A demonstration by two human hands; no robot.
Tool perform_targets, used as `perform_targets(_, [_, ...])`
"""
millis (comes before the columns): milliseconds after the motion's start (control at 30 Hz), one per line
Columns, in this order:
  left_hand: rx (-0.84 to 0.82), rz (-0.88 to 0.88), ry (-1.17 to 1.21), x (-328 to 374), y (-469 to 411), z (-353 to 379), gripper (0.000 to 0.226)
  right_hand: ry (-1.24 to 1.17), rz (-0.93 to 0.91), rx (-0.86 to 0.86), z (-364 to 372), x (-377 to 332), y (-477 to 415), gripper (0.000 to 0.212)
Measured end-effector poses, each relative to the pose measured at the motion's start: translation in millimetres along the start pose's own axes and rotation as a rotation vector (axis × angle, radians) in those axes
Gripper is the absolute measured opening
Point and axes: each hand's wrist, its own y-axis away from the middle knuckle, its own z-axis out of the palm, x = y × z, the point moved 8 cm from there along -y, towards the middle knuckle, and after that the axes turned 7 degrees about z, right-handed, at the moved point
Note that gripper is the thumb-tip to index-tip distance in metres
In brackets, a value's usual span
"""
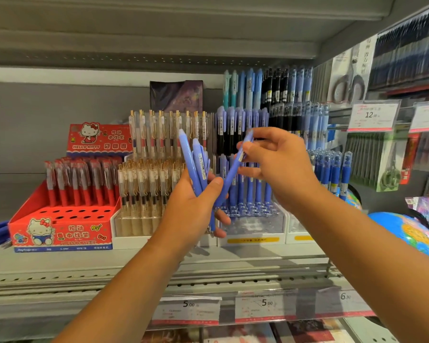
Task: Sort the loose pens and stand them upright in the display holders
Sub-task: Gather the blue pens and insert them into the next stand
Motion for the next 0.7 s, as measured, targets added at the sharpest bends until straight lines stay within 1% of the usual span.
perform_targets(133, [0.025,0.023,-0.014,0.0,-2.5,-2.7,0.013,-0.040,-0.002,0.059,-16.7,1.8,-8.3,0.024])
perform_targets(233, [0.044,0.066,-0.075,3.4,-3.5,-5.3,0.026,-0.039,-0.012,0.107,-27.7,3.6,-14.2,0.023])
perform_targets(267, [0.052,0.079,-0.104,4.2,-3.7,-6.2,0.027,-0.013,-0.027,0.118,-30.1,3.5,-16.0,0.023])
perform_targets(367, [0.078,0.097,-0.154,3.8,-4.9,-9.0,0.014,0.101,-0.066,0.139,-33.9,3.9,-21.2,0.025])
perform_targets(433, [0.083,0.106,-0.141,4.2,-5.2,-9.2,0.008,0.188,-0.092,0.148,-34.2,5.0,-24.4,0.027])
perform_targets(533, [0.096,0.117,-0.129,6.3,-5.5,-9.5,0.010,0.295,-0.118,0.147,-32.0,9.0,-28.6,0.031])
perform_targets(700, [0.118,0.121,-0.126,7.1,-4.6,-9.8,0.008,0.391,-0.123,0.123,-25.6,18.6,-32.7,0.032])
